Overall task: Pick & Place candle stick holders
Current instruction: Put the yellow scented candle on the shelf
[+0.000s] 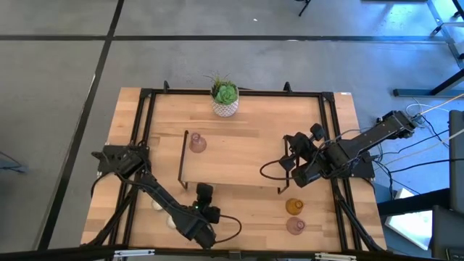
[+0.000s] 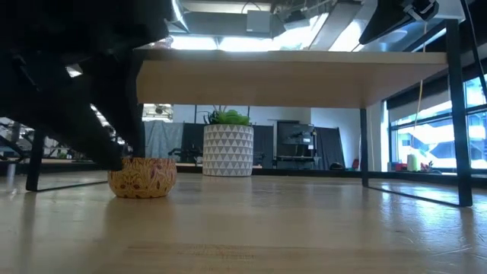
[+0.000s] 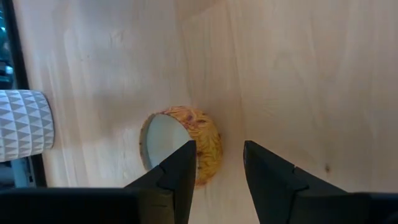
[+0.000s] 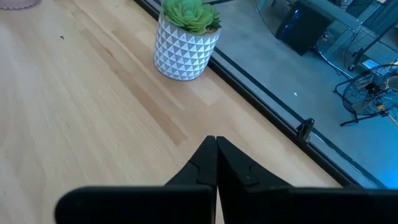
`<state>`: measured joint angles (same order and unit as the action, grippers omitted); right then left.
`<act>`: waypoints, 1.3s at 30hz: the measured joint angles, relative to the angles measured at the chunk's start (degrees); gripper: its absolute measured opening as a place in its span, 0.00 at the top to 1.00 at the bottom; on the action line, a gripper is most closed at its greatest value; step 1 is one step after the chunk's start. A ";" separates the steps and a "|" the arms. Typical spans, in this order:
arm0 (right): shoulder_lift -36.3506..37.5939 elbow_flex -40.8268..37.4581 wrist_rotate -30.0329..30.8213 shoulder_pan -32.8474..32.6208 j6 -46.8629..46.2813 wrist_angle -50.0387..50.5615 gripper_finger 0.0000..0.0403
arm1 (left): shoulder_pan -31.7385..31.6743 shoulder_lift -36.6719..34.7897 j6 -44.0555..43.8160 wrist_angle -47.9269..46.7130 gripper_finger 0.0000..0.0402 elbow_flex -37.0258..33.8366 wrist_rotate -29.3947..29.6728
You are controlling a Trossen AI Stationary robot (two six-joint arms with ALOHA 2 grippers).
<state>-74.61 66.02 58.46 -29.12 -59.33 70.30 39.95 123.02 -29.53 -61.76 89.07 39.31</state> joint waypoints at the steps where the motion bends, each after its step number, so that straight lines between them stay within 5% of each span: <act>1: 0.00 0.00 0.00 0.00 -0.02 0.00 1.00 | -0.03 0.00 0.13 0.37 0.68 -0.02 0.69; 28: 0.00 0.00 -0.17 0.00 -0.20 -0.02 1.00 | -1.78 -0.09 -4.14 0.33 0.68 -4.32 -4.15; 39: 0.00 0.00 -0.15 0.00 -0.20 -0.25 1.00 | -0.92 -0.15 -4.86 -2.54 0.89 -0.22 -7.19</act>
<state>-74.61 66.02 58.30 -29.12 -59.53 70.05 39.03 122.88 -34.39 -64.30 88.85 32.13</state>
